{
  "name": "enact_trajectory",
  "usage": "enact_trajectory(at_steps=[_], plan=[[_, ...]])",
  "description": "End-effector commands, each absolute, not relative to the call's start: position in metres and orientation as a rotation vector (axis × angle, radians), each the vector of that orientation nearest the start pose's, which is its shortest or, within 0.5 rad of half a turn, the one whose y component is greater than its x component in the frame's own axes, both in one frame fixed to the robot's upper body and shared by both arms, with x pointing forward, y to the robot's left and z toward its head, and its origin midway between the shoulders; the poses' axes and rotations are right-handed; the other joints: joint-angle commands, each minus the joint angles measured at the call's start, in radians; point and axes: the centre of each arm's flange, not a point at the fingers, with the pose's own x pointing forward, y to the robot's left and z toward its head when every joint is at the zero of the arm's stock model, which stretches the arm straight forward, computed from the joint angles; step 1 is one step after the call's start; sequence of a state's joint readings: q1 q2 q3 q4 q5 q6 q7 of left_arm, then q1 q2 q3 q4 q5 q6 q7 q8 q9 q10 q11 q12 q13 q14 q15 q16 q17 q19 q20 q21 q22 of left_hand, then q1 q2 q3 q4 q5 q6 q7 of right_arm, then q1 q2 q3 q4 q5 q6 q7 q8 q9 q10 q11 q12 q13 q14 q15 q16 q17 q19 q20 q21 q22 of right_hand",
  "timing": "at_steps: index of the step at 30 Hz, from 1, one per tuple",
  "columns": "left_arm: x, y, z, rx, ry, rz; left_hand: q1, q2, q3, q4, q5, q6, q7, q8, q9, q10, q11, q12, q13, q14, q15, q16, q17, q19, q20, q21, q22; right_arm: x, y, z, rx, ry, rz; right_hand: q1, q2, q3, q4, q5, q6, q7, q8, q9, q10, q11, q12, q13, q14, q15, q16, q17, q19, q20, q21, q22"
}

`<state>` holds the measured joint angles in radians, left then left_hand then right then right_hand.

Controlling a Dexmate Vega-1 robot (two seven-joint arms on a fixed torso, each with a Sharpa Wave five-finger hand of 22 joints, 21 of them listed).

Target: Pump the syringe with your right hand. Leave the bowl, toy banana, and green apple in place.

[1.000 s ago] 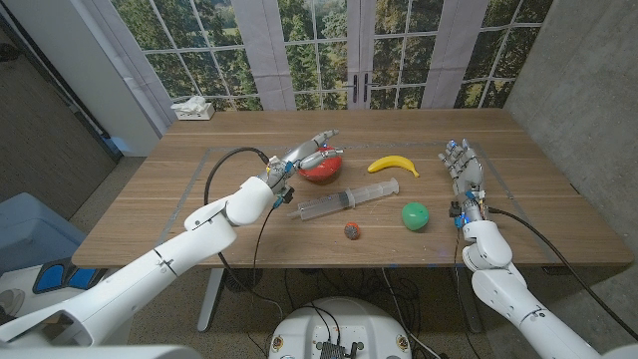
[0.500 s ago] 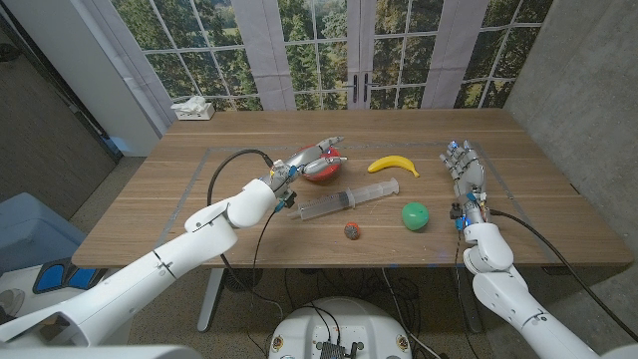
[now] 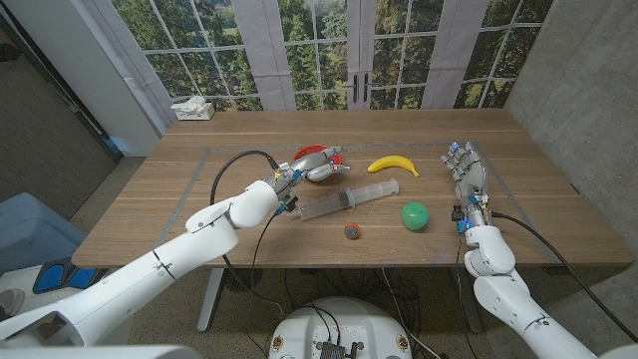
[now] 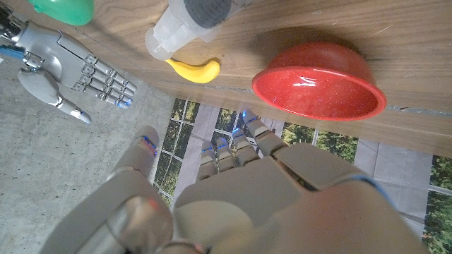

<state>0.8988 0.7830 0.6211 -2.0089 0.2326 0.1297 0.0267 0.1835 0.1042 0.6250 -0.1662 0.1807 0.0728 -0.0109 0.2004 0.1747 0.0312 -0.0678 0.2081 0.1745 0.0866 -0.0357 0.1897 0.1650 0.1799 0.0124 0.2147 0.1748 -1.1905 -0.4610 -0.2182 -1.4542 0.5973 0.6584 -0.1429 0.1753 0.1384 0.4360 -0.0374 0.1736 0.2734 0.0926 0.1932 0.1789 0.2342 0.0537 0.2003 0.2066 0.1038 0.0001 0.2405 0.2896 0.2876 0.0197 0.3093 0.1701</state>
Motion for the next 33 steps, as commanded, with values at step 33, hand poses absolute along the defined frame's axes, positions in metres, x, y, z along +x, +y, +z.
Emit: enact_trajectory(at_steps=[33], plan=[[0.519, 0.105, -0.013, 1.48, -0.618, -0.119, 0.412, -0.166, -0.016, -0.019, -0.011, 0.367, 0.033, 0.021, 0.007, 0.357, -0.01, 0.016, 0.01, 0.454, -0.109, 0.043, 0.014, 0.364, -0.02, 0.036, 0.002, 0.553, -0.338, -0.114, 0.21, -0.831, -0.026, -0.006, 0.009, -0.002, -0.004, 0.0, 0.005, -0.013, 0.003, 0.007, 0.012, 0.0, 0.009, 0.003, 0.012, 0.007, 0.009, 0.004, 0.012, 0.001, -0.019, 0.002]])
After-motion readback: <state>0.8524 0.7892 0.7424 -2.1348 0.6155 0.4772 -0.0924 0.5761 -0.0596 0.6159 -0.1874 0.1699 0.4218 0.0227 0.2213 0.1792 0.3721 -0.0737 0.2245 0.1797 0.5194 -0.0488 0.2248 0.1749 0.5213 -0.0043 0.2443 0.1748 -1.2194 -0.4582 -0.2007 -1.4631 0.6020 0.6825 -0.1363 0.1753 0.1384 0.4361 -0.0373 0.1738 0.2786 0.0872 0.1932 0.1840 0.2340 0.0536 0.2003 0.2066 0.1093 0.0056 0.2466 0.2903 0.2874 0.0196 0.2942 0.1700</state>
